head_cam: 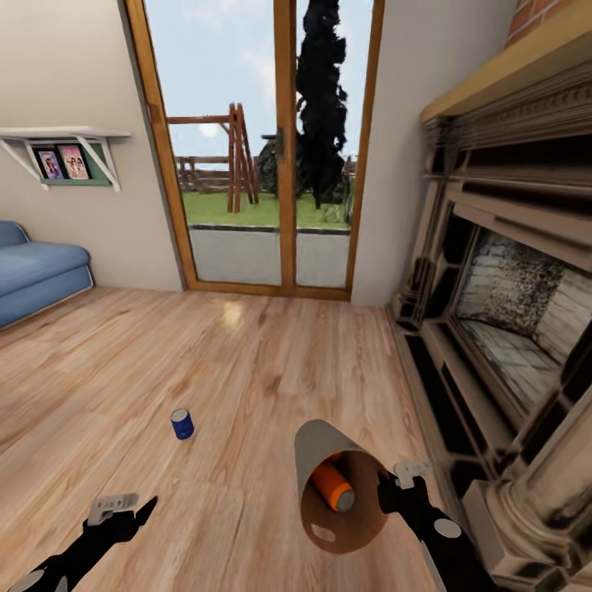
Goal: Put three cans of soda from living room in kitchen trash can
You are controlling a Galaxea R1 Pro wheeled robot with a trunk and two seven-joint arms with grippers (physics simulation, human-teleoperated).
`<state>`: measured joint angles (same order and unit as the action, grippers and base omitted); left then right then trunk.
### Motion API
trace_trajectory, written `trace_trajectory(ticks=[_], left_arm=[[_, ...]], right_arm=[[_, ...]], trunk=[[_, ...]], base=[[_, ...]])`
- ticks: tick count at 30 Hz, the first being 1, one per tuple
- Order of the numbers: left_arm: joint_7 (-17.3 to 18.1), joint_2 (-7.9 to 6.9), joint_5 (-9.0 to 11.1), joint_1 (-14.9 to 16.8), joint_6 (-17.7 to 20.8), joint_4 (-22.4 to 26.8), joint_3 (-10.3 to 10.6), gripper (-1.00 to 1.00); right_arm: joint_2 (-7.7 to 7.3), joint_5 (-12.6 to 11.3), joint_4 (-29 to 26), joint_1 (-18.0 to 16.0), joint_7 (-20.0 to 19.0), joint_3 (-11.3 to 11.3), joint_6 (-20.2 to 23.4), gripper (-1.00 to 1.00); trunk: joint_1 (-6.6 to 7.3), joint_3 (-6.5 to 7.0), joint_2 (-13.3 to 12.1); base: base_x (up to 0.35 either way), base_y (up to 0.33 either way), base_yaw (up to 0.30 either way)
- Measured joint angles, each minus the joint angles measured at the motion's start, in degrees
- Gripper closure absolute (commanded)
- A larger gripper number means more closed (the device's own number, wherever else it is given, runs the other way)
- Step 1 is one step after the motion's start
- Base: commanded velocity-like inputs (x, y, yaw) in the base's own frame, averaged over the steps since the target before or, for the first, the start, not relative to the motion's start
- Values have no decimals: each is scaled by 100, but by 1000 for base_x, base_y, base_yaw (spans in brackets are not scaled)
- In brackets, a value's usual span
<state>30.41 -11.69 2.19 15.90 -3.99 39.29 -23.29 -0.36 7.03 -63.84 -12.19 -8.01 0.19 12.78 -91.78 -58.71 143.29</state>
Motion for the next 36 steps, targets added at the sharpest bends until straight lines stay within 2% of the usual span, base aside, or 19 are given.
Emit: trace_trajectory(ticks=[8, 20, 27, 31, 36], left_arm=[[6, 0, -11, 0, 4, -23, 0, -100], [17, 0, -33, 0, 21, -26, 12, -100], [7, 0, -34, 0, 16, -26, 30, -100], [-43, 0, -34, 0, 17, -26, 152, -100], [-95, 0, -36, 0, 19, -29, 202, -100]], right_arm=[[-1, 12, 26, 0, 3, -6, -6, 100], [-2, 0, 39, 0, -1, -7, -5, 100], [0, -6, 47, 0, -1, -5, -5, 100], [-3, -4, 51, 0, 0, -23, -9, 100], [-8, -3, 51, 0, 0, -29, -13, 100]], trunk=[[0, 0, 0], [0, 0, 0], [0, 14, 0], [0, 29, 0], [0, 48, 0]], base=[[293, 111, 29], [140, 292, -10], [158, 296, -188], [250, 234, -226], [272, 218, -230]])
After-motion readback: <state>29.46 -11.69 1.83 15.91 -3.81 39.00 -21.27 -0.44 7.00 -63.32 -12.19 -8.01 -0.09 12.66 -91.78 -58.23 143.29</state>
